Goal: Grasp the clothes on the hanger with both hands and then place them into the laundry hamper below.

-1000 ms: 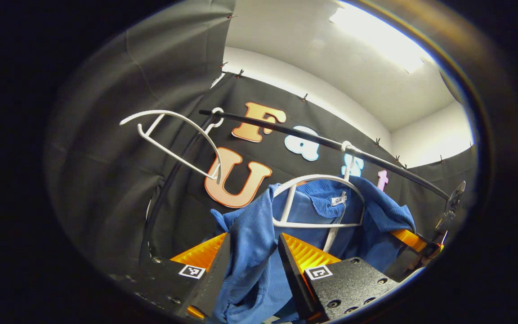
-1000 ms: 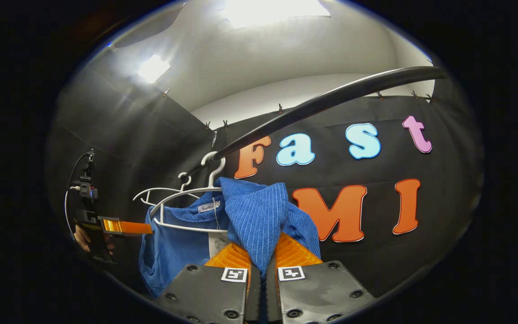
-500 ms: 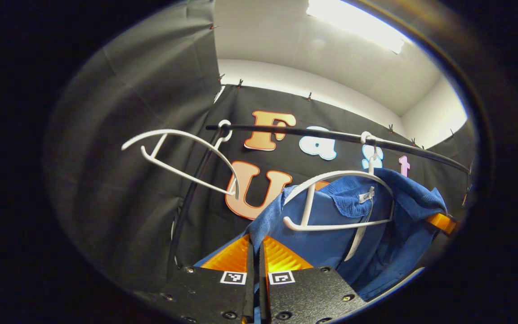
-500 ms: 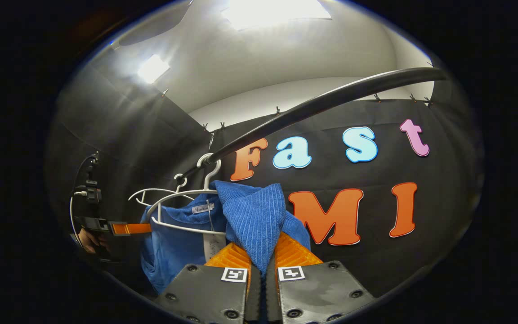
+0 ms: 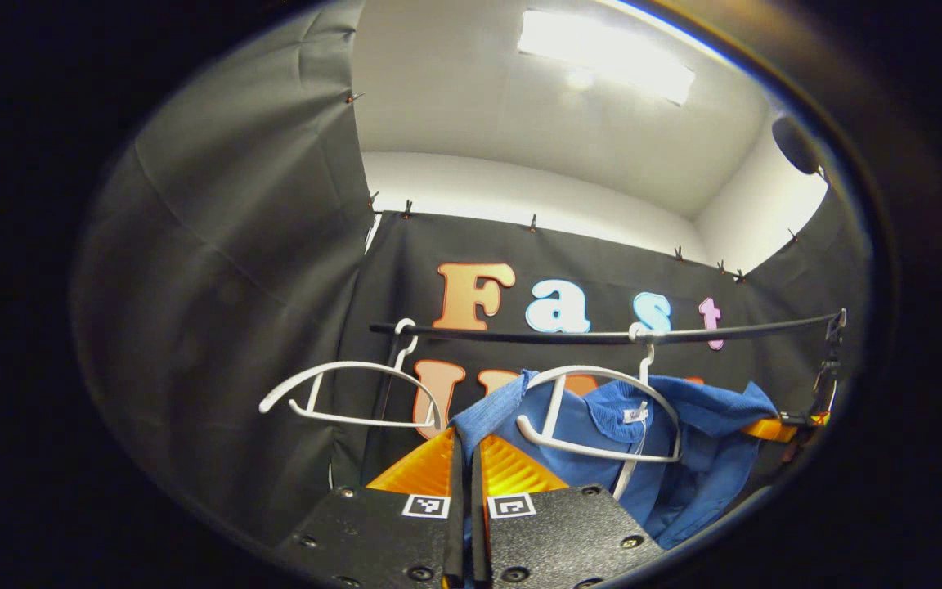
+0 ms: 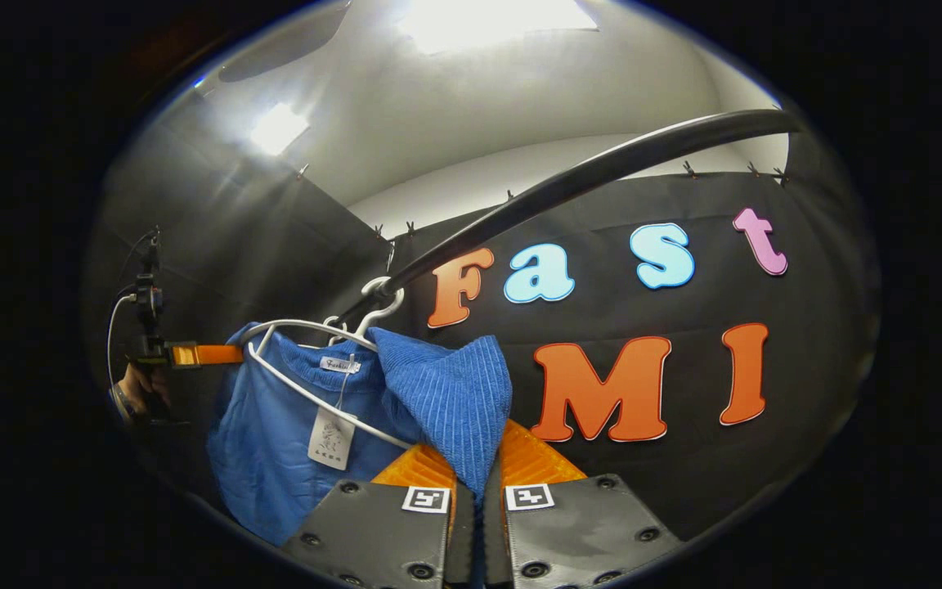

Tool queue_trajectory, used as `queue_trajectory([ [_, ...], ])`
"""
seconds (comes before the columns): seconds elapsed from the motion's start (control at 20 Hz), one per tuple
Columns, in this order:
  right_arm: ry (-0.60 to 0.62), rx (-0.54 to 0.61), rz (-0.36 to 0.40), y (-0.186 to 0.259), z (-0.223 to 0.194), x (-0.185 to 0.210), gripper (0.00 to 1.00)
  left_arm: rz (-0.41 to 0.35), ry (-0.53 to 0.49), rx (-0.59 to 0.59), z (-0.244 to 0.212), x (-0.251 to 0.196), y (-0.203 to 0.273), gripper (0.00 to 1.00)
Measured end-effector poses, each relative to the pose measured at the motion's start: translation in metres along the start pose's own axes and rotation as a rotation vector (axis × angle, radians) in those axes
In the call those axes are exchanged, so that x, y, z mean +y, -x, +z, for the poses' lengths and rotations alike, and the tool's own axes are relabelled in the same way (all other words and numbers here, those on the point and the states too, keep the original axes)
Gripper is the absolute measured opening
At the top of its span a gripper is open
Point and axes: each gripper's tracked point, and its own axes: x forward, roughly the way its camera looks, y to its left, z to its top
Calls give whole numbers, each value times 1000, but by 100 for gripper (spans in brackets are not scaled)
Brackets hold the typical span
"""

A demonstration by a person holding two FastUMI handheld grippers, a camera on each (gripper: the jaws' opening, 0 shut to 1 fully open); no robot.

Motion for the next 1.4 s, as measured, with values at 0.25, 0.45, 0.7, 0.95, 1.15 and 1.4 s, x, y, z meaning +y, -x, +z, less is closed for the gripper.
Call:
queue_trajectory([
  [0.25, 10, -5, 9, 7, 4, 5, 12, -241, 129, 16, 23, 0, 18, 4],
  [0.45, 24, -1, 3, 4, 4, 4, 11, -445, 137, 92, 22, -36, 38, 4],
  [0.7, 47, 9, -33, 5, 4, 1, 12, -431, -13, 234, -2, -30, 45, 7],
  [0.95, 47, -19, -152, 5, 14, -2, 12, -257, 346, 41, -15, 40, 4, 4],
  [1.15, 89, -40, -232, 2, 21, 3, 12, -163, 508, 115, -115, 54, -11, 4],
  [1.4, 118, -19, -337, 2, 16, -29, 12, -121, 482, 224, -177, 17, 0, 4],
])
